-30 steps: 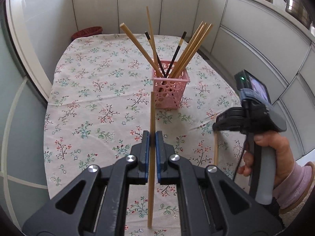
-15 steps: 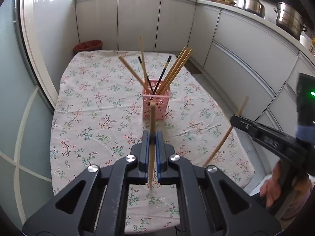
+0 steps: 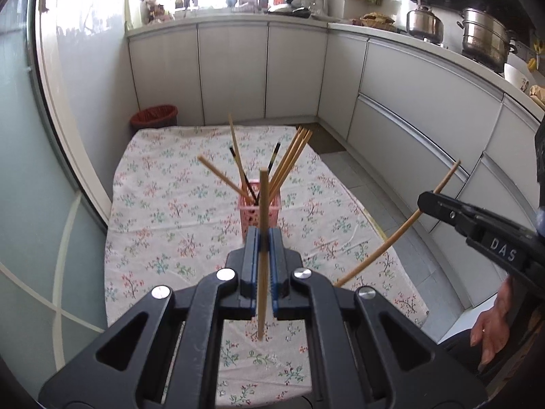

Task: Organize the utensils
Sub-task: 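Lift the chopstick in the left tool toward the cup while the right tool grasps another chopstick, then lower both held chopsticks over the pink cup and open both tools to drop them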

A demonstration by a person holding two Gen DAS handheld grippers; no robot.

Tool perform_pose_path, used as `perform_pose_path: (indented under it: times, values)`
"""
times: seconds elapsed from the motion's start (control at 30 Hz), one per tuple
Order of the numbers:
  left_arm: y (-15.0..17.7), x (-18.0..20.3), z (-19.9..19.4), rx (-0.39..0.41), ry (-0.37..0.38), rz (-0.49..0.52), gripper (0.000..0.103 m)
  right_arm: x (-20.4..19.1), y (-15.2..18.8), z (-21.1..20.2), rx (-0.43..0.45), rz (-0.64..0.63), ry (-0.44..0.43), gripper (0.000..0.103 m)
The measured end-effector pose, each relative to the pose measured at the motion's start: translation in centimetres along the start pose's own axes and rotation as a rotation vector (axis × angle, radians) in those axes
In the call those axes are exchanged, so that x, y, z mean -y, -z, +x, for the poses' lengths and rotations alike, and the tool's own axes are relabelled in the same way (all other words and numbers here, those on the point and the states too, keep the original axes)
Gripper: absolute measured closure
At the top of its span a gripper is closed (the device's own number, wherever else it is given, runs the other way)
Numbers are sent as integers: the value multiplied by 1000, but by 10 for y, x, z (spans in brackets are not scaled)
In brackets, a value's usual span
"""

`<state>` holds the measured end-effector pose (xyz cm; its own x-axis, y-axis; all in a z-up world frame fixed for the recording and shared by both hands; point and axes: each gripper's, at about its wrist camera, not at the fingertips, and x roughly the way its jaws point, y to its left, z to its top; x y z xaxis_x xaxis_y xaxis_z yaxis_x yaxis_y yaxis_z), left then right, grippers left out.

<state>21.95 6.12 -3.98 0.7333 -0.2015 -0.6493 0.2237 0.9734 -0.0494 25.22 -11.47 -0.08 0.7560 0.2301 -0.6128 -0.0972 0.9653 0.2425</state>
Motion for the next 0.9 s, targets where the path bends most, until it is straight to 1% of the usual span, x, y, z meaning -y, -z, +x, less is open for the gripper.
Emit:
perform_pose_path:
  times: [0.17,0.27,0.5,0.6,0.8,0.9]
  values:
    - [-17,5,0,25,-8,22,96,-3,-20,-9,31,-9,-15,97]
    - [-34,4,1,40,11,14,96,-2,-36,-12,45,3,-30,97]
    - [-94,7,10,112,25,10,96,2,-79,-5,75,26,-58,97]
    - [-116,5,29,129,22,-7,96,1,-96,1,101,25,-62,97]
    - [-128,-2,78,129,-8,-33,96,0,-114,30,119,8,-60,97]
    - [-131,-12,105,121,-4,-63,96,-1,-118,51,112,1,-65,97]
